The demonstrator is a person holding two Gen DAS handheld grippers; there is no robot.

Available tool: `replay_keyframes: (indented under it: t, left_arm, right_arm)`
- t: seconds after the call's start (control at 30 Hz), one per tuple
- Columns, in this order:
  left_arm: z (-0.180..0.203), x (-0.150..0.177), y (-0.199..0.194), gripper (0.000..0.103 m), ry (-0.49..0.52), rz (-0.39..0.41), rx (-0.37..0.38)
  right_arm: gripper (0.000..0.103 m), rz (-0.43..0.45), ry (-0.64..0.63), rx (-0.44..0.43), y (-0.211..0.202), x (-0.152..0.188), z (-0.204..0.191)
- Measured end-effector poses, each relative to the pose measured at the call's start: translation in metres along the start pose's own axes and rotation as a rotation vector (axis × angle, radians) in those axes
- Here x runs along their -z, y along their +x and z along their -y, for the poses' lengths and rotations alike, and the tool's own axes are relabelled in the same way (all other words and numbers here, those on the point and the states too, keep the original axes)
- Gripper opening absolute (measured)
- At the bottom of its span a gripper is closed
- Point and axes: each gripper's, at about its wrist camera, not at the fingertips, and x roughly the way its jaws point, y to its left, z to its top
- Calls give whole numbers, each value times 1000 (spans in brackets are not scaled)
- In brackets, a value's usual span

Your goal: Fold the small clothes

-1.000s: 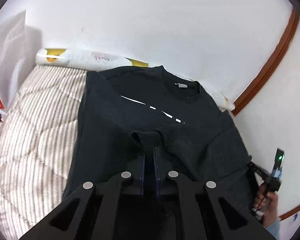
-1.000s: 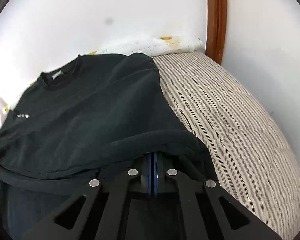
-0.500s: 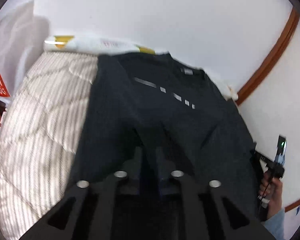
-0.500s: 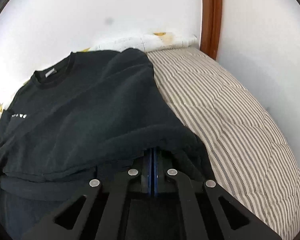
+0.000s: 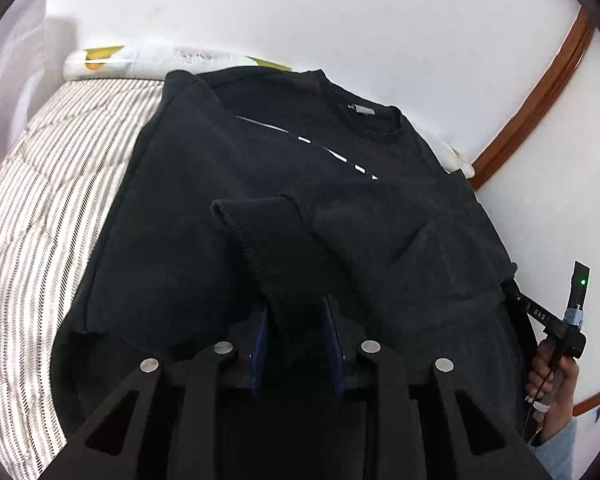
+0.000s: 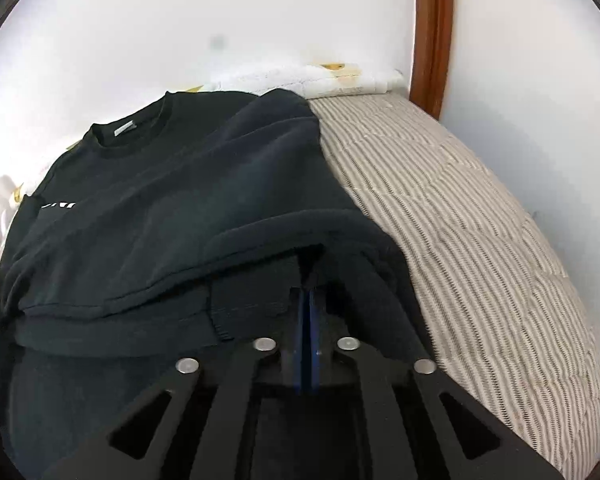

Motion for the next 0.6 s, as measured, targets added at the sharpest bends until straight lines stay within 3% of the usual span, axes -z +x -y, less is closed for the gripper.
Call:
replay_keyframes:
  t: [0.07, 0.23, 0.37, 0.6]
  left_arm:
    - [4, -1, -8, 10, 21, 29, -17]
    - [8, -11, -28, 8, 51, 104, -22]
    - [0, -25, -31, 8, 23, 128, -24]
    - [-28, -33, -56, 8, 4, 182, -78]
  right_arm:
    - [19, -4, 4, 4, 4, 0, -2]
    - [20, 0, 8, 18, 13, -5, -7]
    - [8, 29, -34, 59, 16, -5, -14]
    - [7, 15, 21, 9, 15, -7, 2]
